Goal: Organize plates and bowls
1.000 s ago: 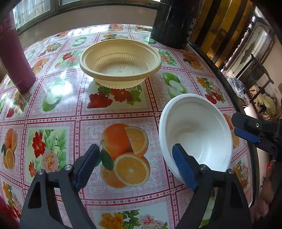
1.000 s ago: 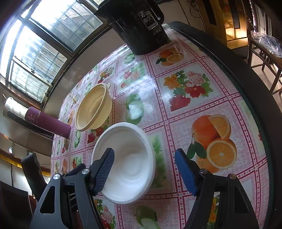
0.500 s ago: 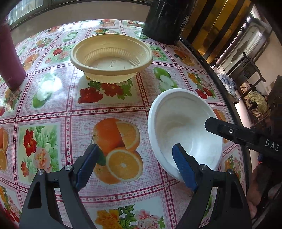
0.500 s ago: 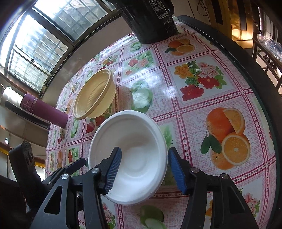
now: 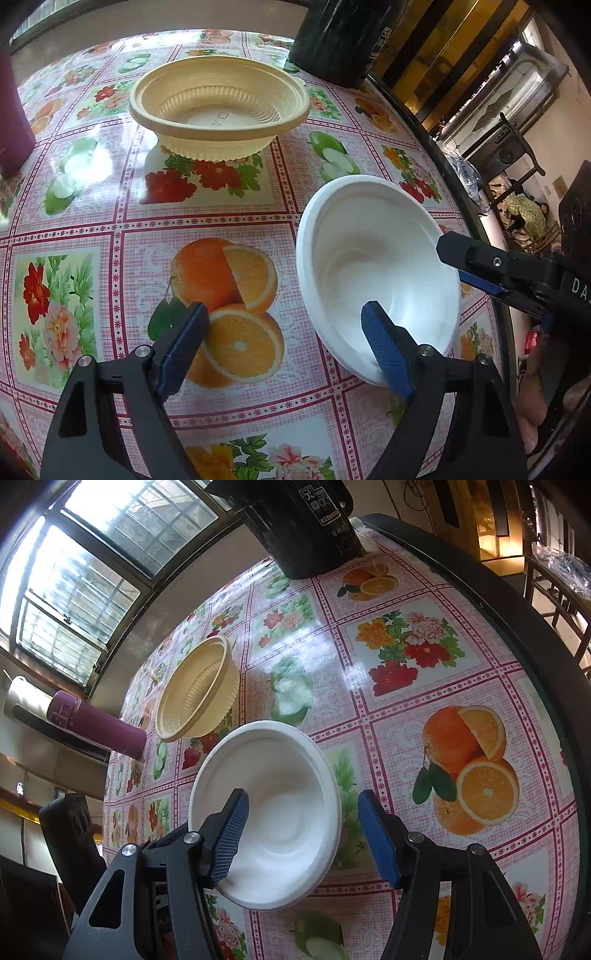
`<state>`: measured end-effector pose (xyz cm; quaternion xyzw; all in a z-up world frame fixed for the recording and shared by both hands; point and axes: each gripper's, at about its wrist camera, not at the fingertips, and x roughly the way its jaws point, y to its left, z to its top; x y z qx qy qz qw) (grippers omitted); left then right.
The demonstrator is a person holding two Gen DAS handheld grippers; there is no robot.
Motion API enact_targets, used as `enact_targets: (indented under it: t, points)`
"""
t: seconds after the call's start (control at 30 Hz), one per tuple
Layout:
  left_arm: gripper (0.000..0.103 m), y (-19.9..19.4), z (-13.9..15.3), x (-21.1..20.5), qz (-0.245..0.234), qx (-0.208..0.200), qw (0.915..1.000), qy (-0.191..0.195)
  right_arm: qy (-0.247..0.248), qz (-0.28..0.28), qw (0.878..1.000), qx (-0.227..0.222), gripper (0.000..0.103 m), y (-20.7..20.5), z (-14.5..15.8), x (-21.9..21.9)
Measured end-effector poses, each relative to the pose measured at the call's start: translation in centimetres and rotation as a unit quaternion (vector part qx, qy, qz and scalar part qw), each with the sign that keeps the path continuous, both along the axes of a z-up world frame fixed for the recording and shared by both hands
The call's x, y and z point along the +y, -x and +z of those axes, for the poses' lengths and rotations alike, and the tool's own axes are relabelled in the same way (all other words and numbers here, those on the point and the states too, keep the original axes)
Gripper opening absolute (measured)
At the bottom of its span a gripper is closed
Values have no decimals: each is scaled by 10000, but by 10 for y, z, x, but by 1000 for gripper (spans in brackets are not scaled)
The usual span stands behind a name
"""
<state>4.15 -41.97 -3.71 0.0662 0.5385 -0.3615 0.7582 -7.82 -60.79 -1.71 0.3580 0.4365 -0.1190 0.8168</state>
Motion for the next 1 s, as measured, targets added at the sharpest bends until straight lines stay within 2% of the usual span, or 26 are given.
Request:
enact_targets:
  t: [0.13,0.3,0.43,0.5,0.63,0.77,1.0]
  points:
    - [85,4,0,-4,-29,-177,9997,-187,123,-8,9999,-74,57,1,4,1]
    - [85,6,7,-2,83,-527,9983,-233,201,42,9998,19,38,-3,1,4]
    - [85,1,8,4,218,-594,9978,-206,262,107,9996,41,31,-7,-1,9]
    - [85,0,8,5,244,-623,9975,-231,364,182,9992,50,18,-9,-1,14]
    - [85,-1,8,7,253,-756,9962,-363,534,324,9980,61,10,-15,-2,25]
    - [85,-5,8,13,301,-759,9957,-443,756,404,9963,49,8,-20,-2,35]
    - [85,-10,8,29,341,-783,9948,-563,827,648,9944,-70,8,-26,0,58]
